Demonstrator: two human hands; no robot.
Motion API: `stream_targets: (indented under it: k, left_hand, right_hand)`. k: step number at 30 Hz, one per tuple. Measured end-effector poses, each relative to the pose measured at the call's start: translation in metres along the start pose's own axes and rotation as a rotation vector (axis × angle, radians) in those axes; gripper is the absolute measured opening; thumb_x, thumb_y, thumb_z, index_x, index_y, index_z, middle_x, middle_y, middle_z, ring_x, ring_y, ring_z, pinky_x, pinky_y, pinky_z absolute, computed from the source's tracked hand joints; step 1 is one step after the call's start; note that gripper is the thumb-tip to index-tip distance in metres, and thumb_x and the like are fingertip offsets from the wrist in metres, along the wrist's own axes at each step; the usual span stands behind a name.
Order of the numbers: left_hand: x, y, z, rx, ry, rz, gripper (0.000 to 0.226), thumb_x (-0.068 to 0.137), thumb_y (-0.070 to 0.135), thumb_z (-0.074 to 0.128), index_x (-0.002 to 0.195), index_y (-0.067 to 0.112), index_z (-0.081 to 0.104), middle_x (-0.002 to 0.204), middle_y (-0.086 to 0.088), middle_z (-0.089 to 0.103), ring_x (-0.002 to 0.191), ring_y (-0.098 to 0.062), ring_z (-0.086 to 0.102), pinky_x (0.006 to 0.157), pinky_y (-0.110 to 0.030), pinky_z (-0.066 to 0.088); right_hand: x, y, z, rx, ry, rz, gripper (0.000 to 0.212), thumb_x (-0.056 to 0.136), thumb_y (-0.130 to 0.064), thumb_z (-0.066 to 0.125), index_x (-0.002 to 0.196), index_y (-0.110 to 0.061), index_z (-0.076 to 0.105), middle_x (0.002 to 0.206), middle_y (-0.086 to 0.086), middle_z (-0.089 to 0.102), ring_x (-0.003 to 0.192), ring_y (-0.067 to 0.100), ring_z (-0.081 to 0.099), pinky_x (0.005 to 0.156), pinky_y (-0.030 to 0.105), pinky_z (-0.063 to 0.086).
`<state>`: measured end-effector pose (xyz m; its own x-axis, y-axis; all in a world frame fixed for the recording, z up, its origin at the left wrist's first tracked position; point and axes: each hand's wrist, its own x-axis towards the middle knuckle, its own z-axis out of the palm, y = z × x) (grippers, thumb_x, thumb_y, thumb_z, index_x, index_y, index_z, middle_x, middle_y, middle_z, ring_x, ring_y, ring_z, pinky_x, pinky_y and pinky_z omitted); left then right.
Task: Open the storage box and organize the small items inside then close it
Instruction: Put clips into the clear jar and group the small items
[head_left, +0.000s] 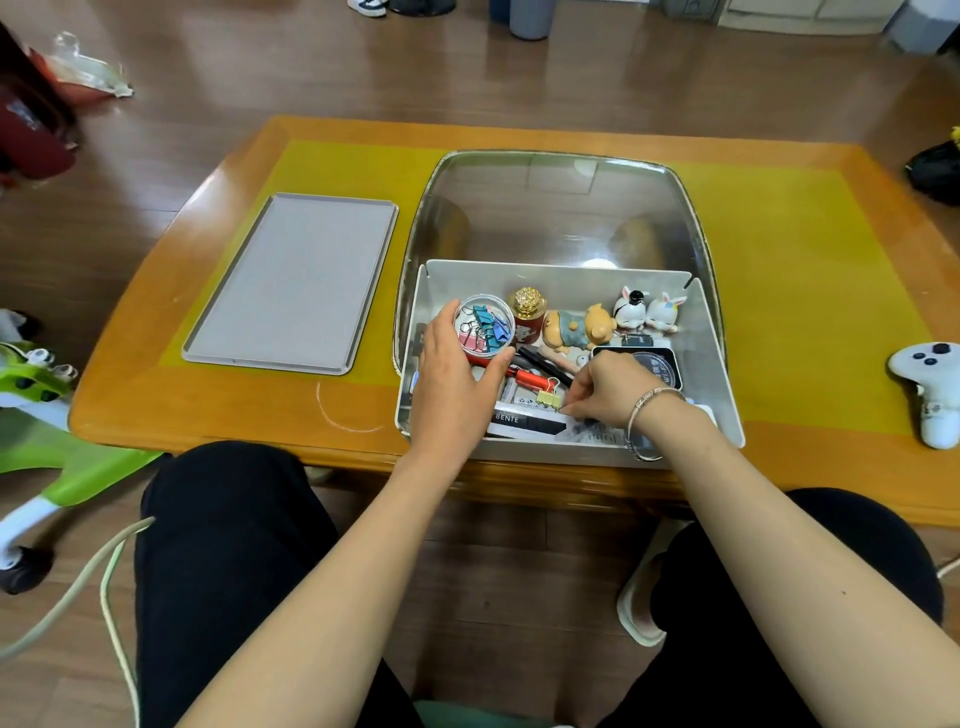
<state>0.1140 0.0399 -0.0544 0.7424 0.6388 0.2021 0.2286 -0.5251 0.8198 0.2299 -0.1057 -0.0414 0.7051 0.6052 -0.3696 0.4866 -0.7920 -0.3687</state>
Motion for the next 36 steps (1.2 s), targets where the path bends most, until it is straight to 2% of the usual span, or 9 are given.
stream_targets:
  k: [4, 8, 11, 14, 17, 19, 24, 29, 36]
  left_hand:
    - [0.000, 0.000, 0.000, -0.018, -0.019, 0.022, 0.070, 0.086, 0.034, 0.068, 0.142, 0.018, 0.029, 0.137, -0.002, 0.042, 0.121, -0.009, 0.044, 0.085, -0.018, 0.046]
    - [0.001, 0.001, -0.008, -0.104, -0.055, 0.033, 0.069, 0.085, 0.029, 0.071, 0.141, 0.017, 0.032, 0.136, -0.002, 0.043, 0.120, -0.006, 0.043, 0.088, -0.015, 0.046]
    - [0.004, -0.004, -0.020, -0.103, -0.039, 0.061, 0.071, 0.085, 0.028, 0.071, 0.142, 0.017, 0.032, 0.138, -0.001, 0.042, 0.124, -0.010, 0.045, 0.090, -0.016, 0.049]
    - [0.009, -0.012, -0.033, -0.072, 0.036, 0.081, 0.072, 0.084, 0.028, 0.071, 0.143, 0.017, 0.031, 0.137, 0.004, 0.041, 0.123, -0.005, 0.042, 0.083, 0.000, 0.041]
    - [0.012, -0.019, -0.038, -0.035, 0.069, 0.067, 0.073, 0.085, 0.027, 0.071, 0.144, 0.014, 0.030, 0.139, 0.000, 0.041, 0.126, -0.009, 0.041, 0.091, -0.010, 0.041]
    - [0.011, -0.022, -0.035, 0.005, 0.062, 0.086, 0.073, 0.085, 0.027, 0.070, 0.144, 0.014, 0.030, 0.140, -0.004, 0.041, 0.127, -0.009, 0.040, 0.091, -0.008, 0.037]
    - [0.012, -0.025, -0.032, 0.077, 0.067, 0.107, 0.073, 0.085, 0.030, 0.070, 0.144, 0.014, 0.030, 0.139, -0.003, 0.042, 0.122, 0.001, 0.034, 0.088, -0.002, 0.032]
    - [0.012, -0.026, -0.030, 0.102, 0.069, 0.103, 0.072, 0.085, 0.034, 0.068, 0.144, 0.015, 0.030, 0.140, -0.002, 0.042, 0.125, -0.001, 0.035, 0.090, -0.002, 0.028]
    - [0.012, -0.027, -0.030, 0.106, 0.071, 0.079, 0.074, 0.085, 0.036, 0.068, 0.144, 0.017, 0.029, 0.141, -0.002, 0.041, 0.126, -0.003, 0.035, 0.088, -0.002, 0.026]
  right_hand:
    - [0.002, 0.001, 0.004, 0.061, 0.039, -0.017, 0.005, 0.079, -0.016, 0.073, 0.075, -0.014, 0.075, 0.068, -0.008, 0.066, 0.071, 0.007, 0.060, 0.077, 0.030, 0.053]
    - [-0.001, 0.001, 0.004, 0.196, 0.264, -0.020, 0.009, 0.080, -0.016, 0.071, 0.071, -0.015, 0.070, 0.070, -0.004, 0.066, 0.060, -0.003, 0.051, 0.058, 0.013, 0.039]
    - [-0.002, 0.003, -0.002, 0.401, 0.342, -0.007, 0.008, 0.080, -0.009, 0.071, 0.073, -0.014, 0.068, 0.067, 0.002, 0.065, 0.059, 0.006, 0.054, 0.066, 0.020, 0.047]
    - [0.001, 0.003, -0.003, 0.455, 0.293, -0.008, 0.005, 0.083, -0.005, 0.066, 0.085, -0.007, 0.070, 0.063, 0.003, 0.058, 0.058, 0.008, 0.052, 0.069, 0.023, 0.048]
    - [0.005, -0.003, 0.003, 0.421, 0.198, -0.019, 0.008, 0.085, -0.009, 0.067, 0.092, -0.013, 0.068, 0.057, -0.005, 0.051, 0.043, -0.001, 0.050, 0.050, 0.008, 0.041]
    - [0.009, -0.006, 0.006, 0.373, 0.150, -0.018, 0.009, 0.083, -0.012, 0.070, 0.091, -0.016, 0.067, 0.055, -0.006, 0.052, 0.038, -0.006, 0.050, 0.044, 0.005, 0.040]
    - [0.014, -0.006, 0.007, 0.195, 0.066, -0.011, 0.012, 0.076, -0.018, 0.077, 0.080, -0.018, 0.066, 0.066, 0.001, 0.064, 0.043, -0.010, 0.053, 0.060, 0.016, 0.047]
    - [0.014, -0.006, 0.003, 0.076, 0.033, 0.021, 0.021, 0.070, -0.022, 0.081, 0.065, -0.020, 0.061, 0.058, -0.010, 0.055, 0.057, 0.002, 0.050, 0.056, 0.018, 0.039]
    - [0.009, 0.002, 0.003, 0.099, 0.087, -0.045, 0.012, 0.077, -0.012, 0.074, 0.088, -0.017, 0.073, 0.062, -0.008, 0.055, 0.057, 0.002, 0.049, 0.053, 0.008, 0.034]
